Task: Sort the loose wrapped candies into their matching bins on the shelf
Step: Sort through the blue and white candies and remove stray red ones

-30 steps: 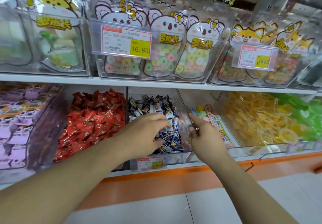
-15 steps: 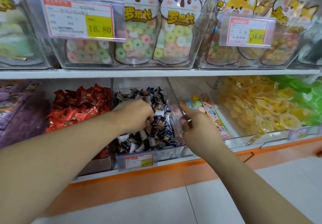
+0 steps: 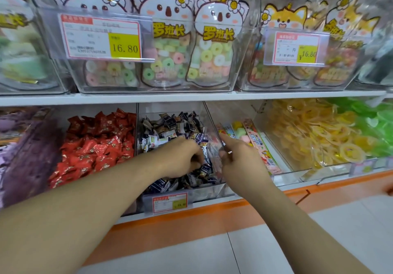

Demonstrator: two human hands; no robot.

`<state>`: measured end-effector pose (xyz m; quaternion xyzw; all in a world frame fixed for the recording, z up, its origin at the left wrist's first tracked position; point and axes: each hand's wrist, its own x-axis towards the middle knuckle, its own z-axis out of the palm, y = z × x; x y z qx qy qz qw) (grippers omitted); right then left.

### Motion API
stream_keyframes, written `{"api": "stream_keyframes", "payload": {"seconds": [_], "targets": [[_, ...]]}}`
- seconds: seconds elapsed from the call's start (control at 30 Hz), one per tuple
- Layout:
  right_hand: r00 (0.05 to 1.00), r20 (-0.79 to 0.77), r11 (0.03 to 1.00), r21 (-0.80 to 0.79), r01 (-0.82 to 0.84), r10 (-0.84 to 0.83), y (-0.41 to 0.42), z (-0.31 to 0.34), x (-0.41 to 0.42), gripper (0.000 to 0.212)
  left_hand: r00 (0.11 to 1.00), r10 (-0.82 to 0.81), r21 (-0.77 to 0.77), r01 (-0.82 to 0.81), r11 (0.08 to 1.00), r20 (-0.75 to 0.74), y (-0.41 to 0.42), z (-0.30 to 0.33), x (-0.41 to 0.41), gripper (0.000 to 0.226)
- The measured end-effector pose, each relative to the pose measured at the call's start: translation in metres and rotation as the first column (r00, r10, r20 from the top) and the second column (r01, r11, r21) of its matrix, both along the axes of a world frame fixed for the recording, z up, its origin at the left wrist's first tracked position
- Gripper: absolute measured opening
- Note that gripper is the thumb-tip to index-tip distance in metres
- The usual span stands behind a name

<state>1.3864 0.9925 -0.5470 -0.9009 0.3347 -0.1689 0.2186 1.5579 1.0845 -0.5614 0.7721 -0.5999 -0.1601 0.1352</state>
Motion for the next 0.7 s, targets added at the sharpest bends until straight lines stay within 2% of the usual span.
{"api": "stream_keyframes", "payload": {"seconds": [0.07,0.27,0.33,0.43,0.57,0.7], "targets": [[1.000,0.001,1.000,-0.001,-0.004,0.004,-0.001,-0.001,0.000,0.033,0.999,0.036,0.024,-0.036,0.999,0.013,-0.003,-0.011,0.001,0.021],[1.000,0.020,1.000,0.020,-0.013,0.013,-0.002,0.000,0.000,0.040,0.984,0.175,0.043,-0.174,0.984,-0.016,-0.009,-0.015,0.015,0.069],[1.000,0.020,1.000,0.027,-0.016,0.016,-0.001,0.001,-0.001,0.038,0.974,0.223,0.046,-0.221,0.974,-0.038,-0.011,-0.013,0.018,0.073],[1.000,0.019,1.000,0.024,-0.019,0.019,-0.001,0.001,-0.001,0.035,0.973,0.219,0.069,-0.214,0.974,-0.077,-0.009,-0.012,0.021,0.065],[1.000,0.017,1.000,0.016,-0.014,0.014,-0.001,0.001,0.000,0.034,0.980,0.193,0.080,-0.189,0.979,-0.043,-0.006,-0.014,0.021,0.051],[1.000,0.017,1.000,0.020,-0.017,0.017,-0.002,-0.001,0.000,0.032,0.972,0.214,0.019,-0.213,0.977,-0.093,-0.008,-0.019,0.018,0.030]]}}
